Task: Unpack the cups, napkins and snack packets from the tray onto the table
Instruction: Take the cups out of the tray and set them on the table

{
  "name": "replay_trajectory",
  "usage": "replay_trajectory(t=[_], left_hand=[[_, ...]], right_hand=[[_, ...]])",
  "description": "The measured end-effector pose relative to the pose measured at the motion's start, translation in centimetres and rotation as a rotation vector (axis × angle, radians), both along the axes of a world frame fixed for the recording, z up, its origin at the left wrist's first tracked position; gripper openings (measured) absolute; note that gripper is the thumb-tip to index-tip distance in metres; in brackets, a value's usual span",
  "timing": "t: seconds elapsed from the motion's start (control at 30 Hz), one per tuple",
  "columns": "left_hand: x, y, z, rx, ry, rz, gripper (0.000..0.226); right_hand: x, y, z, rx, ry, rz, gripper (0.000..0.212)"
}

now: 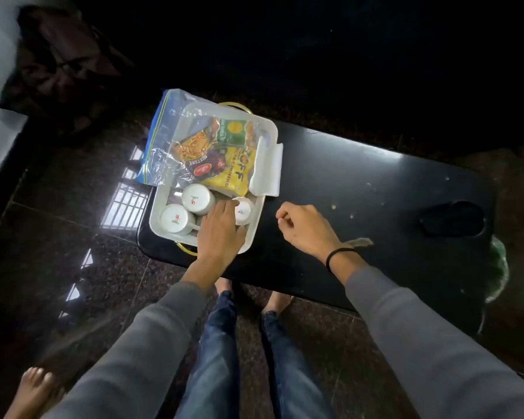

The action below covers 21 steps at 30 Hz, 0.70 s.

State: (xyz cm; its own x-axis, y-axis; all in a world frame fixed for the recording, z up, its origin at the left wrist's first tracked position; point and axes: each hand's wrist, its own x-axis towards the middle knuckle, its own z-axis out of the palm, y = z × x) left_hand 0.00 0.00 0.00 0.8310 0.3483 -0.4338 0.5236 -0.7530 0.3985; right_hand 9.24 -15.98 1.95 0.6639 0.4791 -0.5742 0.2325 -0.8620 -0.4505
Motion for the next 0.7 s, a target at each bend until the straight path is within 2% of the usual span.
replay_trajectory(t=[0.2,0.33,0.53,0.7], left_hand=[[1.2,1.6,-3.2,-0.046,-0.007,-0.067,0.062],[2.3,1.6,-5.1,0.002,0.023,-0.162,0.068],[2.7,1.8,-6.6,0.121,0.016,-0.267,0.064],[2.6,2.3,-6.0,0.121,-0.041,-0.297,0.067]], right_hand=[[-0.3,3.8,-3.1,0.057,0.126,-0.12,0.026],[-0.8,5.2,-5.4,0.054,0.171,-0.175,0.03],[-1.2,5.1,-6.9,0.147,0.225,-0.357,0.032],[-1.7,4.5,-6.8,0.245,0.199,-0.45,0.031]])
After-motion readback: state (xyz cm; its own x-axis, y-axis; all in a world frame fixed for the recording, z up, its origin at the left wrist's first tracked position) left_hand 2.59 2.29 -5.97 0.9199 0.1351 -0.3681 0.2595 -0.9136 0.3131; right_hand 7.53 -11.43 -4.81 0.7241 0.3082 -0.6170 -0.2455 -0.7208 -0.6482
